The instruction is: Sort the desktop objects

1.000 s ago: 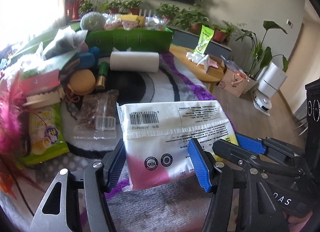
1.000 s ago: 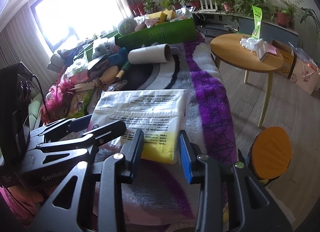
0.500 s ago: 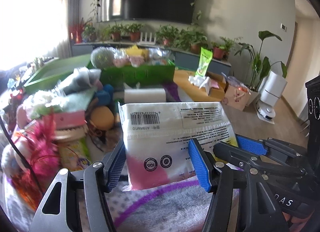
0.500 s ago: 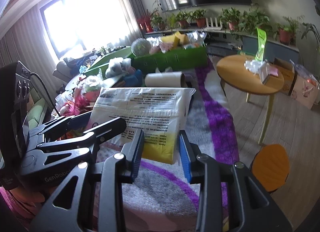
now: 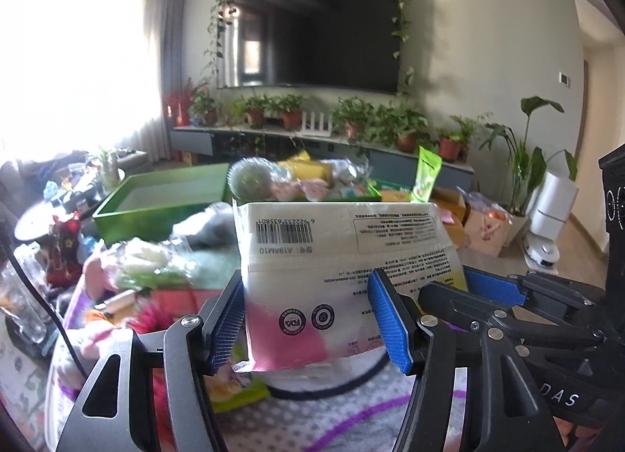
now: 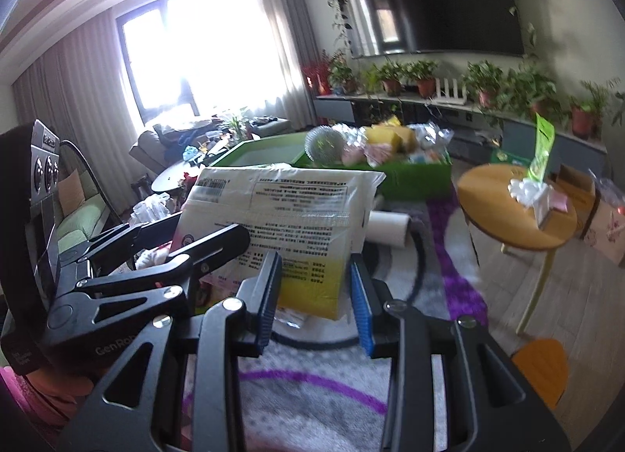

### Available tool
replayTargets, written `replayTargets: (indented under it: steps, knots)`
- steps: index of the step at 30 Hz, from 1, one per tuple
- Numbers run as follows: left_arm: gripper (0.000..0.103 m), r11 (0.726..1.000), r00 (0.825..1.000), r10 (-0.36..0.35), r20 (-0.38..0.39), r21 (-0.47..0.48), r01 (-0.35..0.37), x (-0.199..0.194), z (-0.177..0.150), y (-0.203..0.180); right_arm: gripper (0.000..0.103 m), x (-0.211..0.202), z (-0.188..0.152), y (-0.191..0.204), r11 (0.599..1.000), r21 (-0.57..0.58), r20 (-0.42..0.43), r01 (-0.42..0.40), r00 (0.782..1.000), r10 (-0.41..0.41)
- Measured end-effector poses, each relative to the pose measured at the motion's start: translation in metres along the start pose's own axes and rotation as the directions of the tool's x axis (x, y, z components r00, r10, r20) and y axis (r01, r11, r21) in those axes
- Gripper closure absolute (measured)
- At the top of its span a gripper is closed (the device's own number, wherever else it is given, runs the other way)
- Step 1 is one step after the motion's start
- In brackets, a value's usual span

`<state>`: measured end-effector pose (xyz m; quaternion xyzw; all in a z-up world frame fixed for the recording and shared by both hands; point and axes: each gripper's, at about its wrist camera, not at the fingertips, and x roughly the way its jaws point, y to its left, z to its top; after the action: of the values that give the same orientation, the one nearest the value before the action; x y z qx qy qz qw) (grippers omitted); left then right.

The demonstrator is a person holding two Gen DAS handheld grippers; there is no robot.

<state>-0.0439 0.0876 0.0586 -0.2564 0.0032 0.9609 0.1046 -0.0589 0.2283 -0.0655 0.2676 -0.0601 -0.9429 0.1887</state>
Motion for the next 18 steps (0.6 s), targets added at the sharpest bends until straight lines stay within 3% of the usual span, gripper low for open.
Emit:
replayTargets:
  steps: [18]
  knots:
    - [0.040,0.996,0.994,0.080,0.072,-0.042,-0.077,-0.015,0.026,0.073,0.067,0.036,0.046,0.060,0.995,-0.075,0.033,-0.068,0.997,0.071]
